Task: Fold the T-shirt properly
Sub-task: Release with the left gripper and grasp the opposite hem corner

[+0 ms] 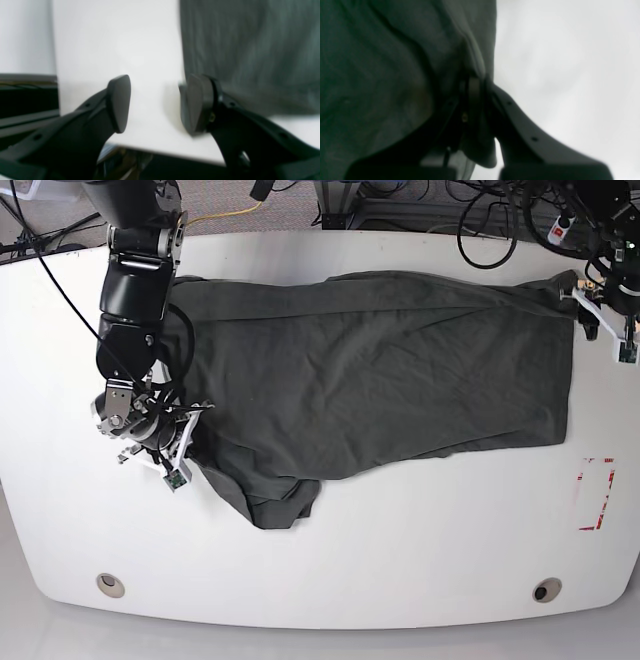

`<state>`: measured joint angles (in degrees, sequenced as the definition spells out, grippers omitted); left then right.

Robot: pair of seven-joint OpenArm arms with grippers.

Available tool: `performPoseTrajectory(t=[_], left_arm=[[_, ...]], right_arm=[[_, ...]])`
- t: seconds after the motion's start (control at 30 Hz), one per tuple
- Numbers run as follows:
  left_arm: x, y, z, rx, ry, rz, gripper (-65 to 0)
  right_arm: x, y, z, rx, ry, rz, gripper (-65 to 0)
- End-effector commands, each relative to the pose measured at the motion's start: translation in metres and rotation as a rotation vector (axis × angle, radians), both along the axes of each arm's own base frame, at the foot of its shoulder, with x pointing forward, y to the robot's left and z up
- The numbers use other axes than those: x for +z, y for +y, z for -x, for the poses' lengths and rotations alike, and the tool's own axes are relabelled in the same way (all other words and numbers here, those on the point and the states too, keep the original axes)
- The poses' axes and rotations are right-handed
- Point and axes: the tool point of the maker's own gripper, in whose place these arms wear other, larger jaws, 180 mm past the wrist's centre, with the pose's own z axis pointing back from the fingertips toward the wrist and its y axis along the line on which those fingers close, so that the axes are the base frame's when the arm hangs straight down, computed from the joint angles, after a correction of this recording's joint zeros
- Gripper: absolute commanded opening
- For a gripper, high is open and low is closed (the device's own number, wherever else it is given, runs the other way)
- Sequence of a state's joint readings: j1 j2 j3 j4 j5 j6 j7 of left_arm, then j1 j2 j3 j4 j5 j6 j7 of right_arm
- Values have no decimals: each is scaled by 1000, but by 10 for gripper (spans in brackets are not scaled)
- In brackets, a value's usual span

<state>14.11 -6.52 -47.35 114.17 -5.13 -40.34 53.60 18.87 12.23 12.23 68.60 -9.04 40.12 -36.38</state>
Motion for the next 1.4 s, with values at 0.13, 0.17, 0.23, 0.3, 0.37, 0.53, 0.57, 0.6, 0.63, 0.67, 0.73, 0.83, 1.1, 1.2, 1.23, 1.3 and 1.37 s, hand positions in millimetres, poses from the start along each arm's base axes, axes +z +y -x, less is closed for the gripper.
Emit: performPoseTrajectory(t=[0.13, 0.17, 0.23, 0.3, 0.37, 0.53, 0.57, 0.6, 0.63, 0.67, 0.73, 0.83, 1.1, 1.2, 1.23, 1.3, 1.37], left_arm=[[23, 8, -46, 9, -140, 38, -310], [22, 8, -51, 14, -149, 52, -310], [18, 10, -68, 4, -153, 83, -274], [15, 12, -77, -9, -142, 94, -239], [5, 12, -87, -23, -119, 123, -199], [-5, 22, -109, 46, -117, 191, -144], [-8, 24, -113, 55, -112, 204, -140], [-11, 24, -117, 58, -109, 219, -140], [-13, 26, -119, 60, -103, 225, -140], [-17, 28, -123, 62, -92, 239, -140], [-25, 28, -128, 59, -68, 267, -140], [-37, 22, -139, 42, -47, 305, -140], [-74, -2, -148, -8, -15, 384, -140], [-84, -7, -149, -5, -2, 413, -140], [-86, -7, -150, -1, -3, 425, -140], [-93, -9, -150, 6, 5, 445, -140], [-96, -10, -149, 8, 4, 453, -140]], right_arm=[[22, -3, -16, -3, -68, -4, -650], [22, -3, -16, -3, -68, -4, -650], [22, -1, -16, -1, -68, -5, -650], [22, -1, -16, -1, -68, -5, -650], [21, -1, -16, -1, -68, -7, -650], [22, 0, -16, -1, -68, -8, -650], [22, -1, -16, -2, -69, -9, -650], [22, -1, -16, -4, -69, -9, -650], [22, -1, -16, -4, -69, -9, -650], [22, -1, -16, -4, -69, -9, -650], [22, -1, -16, -4, -69, -9, -650], [22, -1, -16, -4, -69, -9, -650], [22, -2, -16, -5, -69, -10, -650], [22, -2, -16, -5, -69, -10, -650], [22, -2, -16, -5, -69, -10, -650], [22, -2, -16, -5, -69, -10, -650], [22, -2, -16, -5, -69, -10, -650]])
